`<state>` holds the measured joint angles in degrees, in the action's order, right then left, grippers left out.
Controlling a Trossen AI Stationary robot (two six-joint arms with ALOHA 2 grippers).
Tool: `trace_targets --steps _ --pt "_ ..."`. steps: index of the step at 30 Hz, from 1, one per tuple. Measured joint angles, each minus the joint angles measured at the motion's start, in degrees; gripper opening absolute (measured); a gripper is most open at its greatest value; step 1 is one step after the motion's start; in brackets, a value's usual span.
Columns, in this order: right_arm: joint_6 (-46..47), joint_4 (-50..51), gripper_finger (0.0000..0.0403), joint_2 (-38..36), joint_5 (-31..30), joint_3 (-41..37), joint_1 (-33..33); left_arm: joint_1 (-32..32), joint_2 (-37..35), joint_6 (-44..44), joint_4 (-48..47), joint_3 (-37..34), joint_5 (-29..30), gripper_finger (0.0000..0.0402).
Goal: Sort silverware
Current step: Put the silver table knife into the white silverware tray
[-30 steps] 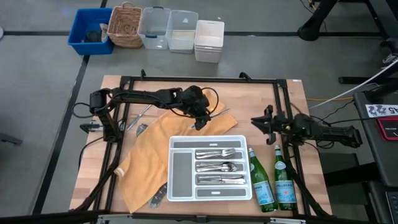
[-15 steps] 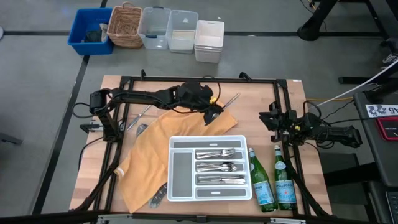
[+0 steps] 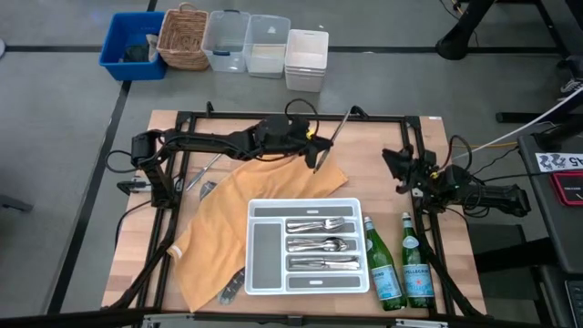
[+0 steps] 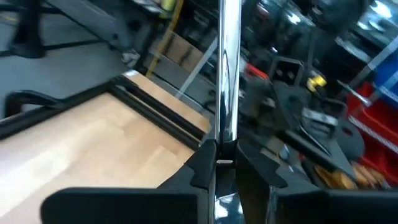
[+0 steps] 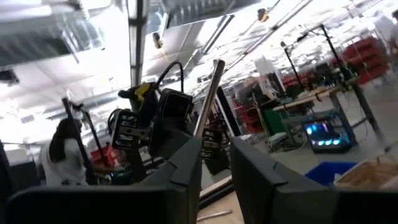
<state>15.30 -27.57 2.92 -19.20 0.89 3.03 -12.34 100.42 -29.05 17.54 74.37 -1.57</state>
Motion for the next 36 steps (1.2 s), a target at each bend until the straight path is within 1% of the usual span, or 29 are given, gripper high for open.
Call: trace_targets --steps 4,8,11,15,21,30,36 --pt "4.6 0.1 0.0112 0.0 -2.3 0.0 0.0 0.0 0.0 -2.2 1.0 0.0 4.3 0.0038" --pt "8.9 0.2 0.0146 0.4 -6.9 0.0 0.0 0.0 0.0 -4.6 1.9 0.0 8.6 0.0038" --pt "10.0 0.3 0.0159 2.2 -7.1 0.0 0.0 0.0 0.0 -7.6 2.7 0.0 11.3 0.0038" --pt "11.0 -2.6 0.016 6.7 -6.2 0.2 0.0 0.0 0.0 -10.1 3.0 0.0 14.0 0.0038" --pt "10.3 -2.4 0.0157 18.1 -5.8 6.3 0.0 0.0 0.0 -10.5 3.0 0.0 15.6 0.0038" --pt "9.4 -2.3 0.0156 40.0 -5.2 18.4 0.0 0.1 0.0 -9.5 2.8 0.0 16.0 0.0038" --pt "4.3 -2.3 0.0156 52.1 -5.2 25.9 0.0 0.3 0.0 -7.7 2.8 0.0 16.0 0.0038"
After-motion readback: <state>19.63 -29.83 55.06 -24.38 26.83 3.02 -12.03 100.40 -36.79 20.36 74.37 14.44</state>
